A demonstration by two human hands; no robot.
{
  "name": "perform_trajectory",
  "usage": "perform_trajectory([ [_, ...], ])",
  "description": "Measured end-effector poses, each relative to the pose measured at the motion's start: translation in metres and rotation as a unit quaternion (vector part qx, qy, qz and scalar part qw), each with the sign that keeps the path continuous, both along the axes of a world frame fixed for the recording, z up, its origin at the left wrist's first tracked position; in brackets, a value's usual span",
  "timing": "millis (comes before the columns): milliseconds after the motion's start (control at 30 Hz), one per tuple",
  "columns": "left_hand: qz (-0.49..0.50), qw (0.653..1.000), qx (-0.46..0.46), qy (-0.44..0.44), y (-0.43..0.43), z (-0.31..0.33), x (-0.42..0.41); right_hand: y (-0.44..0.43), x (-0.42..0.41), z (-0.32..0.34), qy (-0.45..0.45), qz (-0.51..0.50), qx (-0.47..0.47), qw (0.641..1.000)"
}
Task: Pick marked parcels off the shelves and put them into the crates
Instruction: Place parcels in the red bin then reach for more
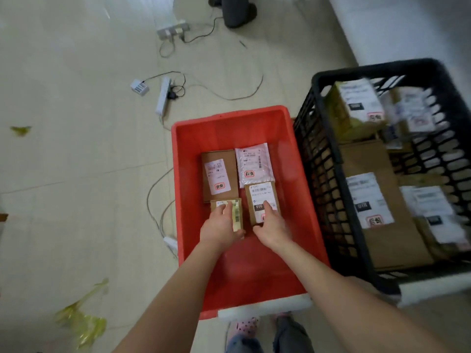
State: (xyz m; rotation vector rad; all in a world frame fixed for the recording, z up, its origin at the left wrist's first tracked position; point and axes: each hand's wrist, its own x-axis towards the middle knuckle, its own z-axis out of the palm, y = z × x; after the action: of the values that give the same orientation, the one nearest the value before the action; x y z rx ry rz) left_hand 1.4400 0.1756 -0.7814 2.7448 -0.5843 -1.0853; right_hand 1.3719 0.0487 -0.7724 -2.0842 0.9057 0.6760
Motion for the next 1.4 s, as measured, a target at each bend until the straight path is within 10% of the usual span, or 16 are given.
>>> perform_trajectory([
  [533,-0.413,0.898,-0.105,-0.110,-0.167,0.194,-0.152,-0.098,-0.230,0.203,-0.020,-0.125,-0.266,0.956],
  [1133,-0.622,0.738,-0.219,-0.143,-0.312,0.326,-0.547,-0.164,-0.654,0.331,0.023,-0.372,-0.363,0.854],
  [1400,-0.611,0.715,-0.288,-0.179,-0.359,0.368,-0.607,-0.212,-0.713,0.357,-0.031,-0.420,-0.378,0.825],
])
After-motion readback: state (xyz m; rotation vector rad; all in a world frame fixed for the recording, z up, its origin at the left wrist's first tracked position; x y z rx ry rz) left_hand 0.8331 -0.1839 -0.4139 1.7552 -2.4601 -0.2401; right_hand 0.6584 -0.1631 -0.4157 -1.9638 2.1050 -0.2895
